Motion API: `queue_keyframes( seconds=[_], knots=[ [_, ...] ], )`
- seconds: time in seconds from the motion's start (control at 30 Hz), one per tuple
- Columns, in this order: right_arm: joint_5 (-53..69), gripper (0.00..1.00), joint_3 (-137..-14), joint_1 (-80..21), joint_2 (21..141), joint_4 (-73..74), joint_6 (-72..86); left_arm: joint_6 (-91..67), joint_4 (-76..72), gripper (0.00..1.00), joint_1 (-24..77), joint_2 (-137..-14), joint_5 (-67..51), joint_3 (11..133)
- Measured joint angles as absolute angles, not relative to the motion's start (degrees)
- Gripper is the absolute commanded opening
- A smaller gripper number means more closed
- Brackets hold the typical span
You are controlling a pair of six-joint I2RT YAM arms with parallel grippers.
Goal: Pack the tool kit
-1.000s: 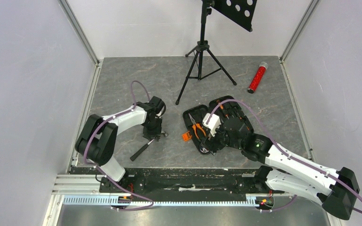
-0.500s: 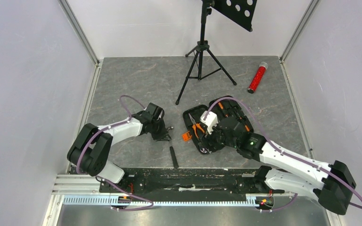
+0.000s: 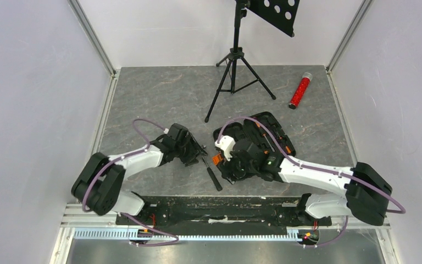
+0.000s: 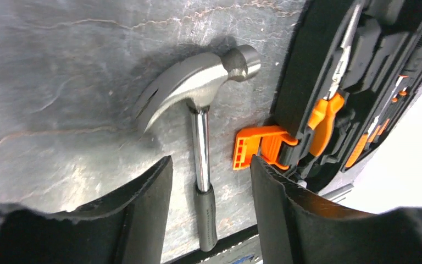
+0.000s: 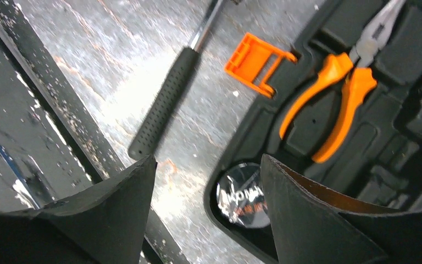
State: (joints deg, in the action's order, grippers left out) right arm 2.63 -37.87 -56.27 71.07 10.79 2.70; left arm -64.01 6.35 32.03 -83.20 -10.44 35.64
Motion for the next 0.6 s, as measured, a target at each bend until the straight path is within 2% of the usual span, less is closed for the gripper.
queue_keyframes(
  seconds=[0.23,0.33,0.47,0.6],
  knots=[
    [-1.50,0.54,-47.35,-61.06,80.73,11.09,4.75,-61.34,15.66,0.65,32.01,-64.12,-0.16,36.27],
    [-3.64,0.49,-52.12,-62.52,85.69,12.16,5.65,-56.36,21.56,0.76,31.97,-54.52,8.12,39.44],
    [-5.91,0.42,-57.10,-63.99,91.83,14.44,7.29,-48.51,27.29,0.82,31.94,-42.70,21.39,43.20],
    [-7.29,0.40,-59.31,-64.84,96.05,17.08,9.06,-40.12,29.21,0.85,31.86,-33.58,33.06,43.55]
  ],
)
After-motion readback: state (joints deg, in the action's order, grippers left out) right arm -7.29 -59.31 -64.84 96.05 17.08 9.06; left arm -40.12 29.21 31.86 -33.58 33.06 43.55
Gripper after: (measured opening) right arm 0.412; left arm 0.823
